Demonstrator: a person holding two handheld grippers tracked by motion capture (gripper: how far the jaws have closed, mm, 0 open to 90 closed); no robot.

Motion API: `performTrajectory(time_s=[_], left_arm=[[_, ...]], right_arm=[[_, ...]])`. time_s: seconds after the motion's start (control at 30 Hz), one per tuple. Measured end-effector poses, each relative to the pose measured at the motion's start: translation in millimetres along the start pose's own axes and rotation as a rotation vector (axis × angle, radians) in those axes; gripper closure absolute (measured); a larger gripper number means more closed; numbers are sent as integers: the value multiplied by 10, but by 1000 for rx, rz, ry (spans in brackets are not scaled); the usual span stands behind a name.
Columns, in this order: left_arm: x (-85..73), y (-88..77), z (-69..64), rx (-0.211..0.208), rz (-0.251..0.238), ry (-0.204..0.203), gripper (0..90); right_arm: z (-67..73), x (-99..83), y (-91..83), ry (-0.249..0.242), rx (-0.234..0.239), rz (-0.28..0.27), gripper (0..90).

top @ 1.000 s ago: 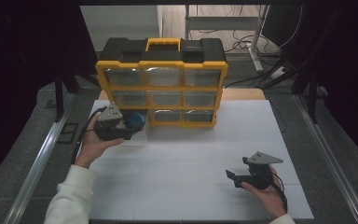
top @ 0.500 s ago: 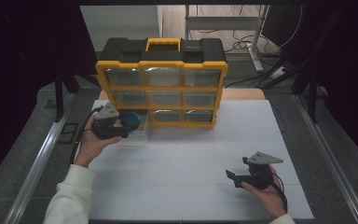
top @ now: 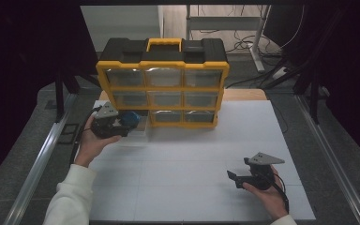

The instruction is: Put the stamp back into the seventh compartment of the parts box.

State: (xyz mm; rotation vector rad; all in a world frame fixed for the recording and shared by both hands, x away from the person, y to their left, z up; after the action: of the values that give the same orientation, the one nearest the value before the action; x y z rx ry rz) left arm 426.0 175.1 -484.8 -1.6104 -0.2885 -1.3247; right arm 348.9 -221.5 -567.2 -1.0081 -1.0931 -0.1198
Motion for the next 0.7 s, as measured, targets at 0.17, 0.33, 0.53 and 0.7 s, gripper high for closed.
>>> performTrajectory(time_s=[0.17,0.33,0.53,0.7], left_arm=[[-15,19,34,0,6,-4,413],[-42,80,97,6,16,-17,413],[-62,154,201,23,28,-43,413],[-104,219,229,27,49,-44,413]], right_arm=[[-3,2,-2,2,-1,-1,131],[-5,-1,1,3,-2,1,131],[-4,-4,-3,5,-2,1,131],[-6,-10,0,5,-1,3,131]])
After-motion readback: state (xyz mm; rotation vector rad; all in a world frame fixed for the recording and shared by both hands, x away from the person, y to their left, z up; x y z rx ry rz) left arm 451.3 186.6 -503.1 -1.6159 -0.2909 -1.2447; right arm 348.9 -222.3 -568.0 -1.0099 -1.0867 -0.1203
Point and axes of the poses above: each handheld gripper's, and its own axes: y roughly forward along the jaws, x roughly out of its top, z roughly to its left, the point moved 10 cm from there along y, roughly forward along the jaws, and after that the axes turned 4 degrees about x, right-handed, at the moved point
